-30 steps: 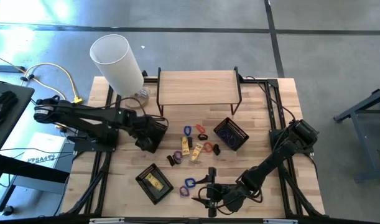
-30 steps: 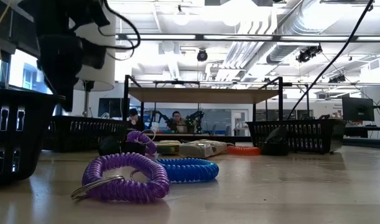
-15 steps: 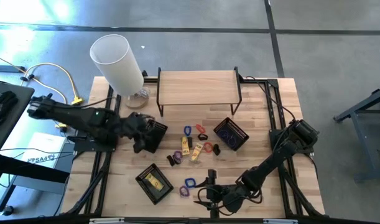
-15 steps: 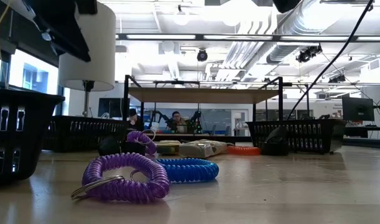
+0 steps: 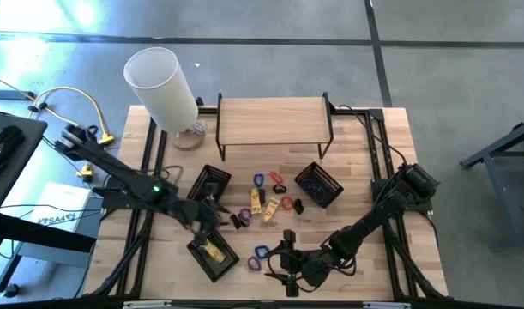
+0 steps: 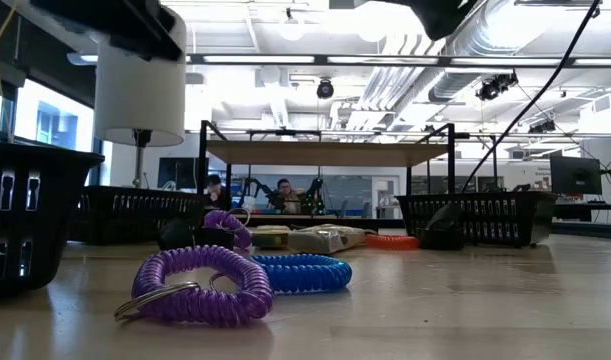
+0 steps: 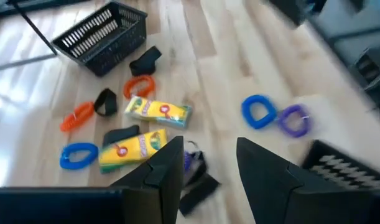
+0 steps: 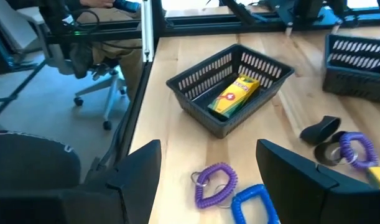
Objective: Pick & Place Office Desk Supplies
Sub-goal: Put the top purple spring keychain into the top right black bin
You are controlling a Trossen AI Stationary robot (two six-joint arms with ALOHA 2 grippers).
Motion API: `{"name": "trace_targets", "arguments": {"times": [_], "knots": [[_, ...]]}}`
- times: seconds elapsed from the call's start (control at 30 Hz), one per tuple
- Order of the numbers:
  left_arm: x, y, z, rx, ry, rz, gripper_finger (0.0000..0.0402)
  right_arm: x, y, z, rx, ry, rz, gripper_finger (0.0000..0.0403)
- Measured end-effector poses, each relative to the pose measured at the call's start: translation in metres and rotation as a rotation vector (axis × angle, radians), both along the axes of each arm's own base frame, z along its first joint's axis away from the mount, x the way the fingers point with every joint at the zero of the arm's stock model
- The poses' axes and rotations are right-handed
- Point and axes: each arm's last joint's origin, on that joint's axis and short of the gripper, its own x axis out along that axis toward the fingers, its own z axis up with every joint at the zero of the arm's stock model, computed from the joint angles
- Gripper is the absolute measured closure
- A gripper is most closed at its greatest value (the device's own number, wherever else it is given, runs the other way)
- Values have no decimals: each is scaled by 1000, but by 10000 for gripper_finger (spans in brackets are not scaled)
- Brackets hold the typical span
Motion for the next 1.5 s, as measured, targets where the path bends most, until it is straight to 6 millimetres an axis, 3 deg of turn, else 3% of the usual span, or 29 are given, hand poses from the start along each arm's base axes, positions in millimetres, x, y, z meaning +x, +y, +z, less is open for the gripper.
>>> {"name": "trace_targets", "arguments": {"times": [0.23,0.4,0.73,1.1,1.5], "knots": [[38,3,-44,105,93,37,261,-1,1,0,16,10,19,151],[50,16,-57,117,129,94,261,-1,1,0,15,11,19,151],[57,32,-69,33,230,44,261,-2,0,-3,-5,35,19,151],[57,31,-72,73,249,-7,258,-2,0,-3,-8,37,19,151],[67,33,-95,134,275,64,172,-2,0,-4,-13,45,18,151]]}}
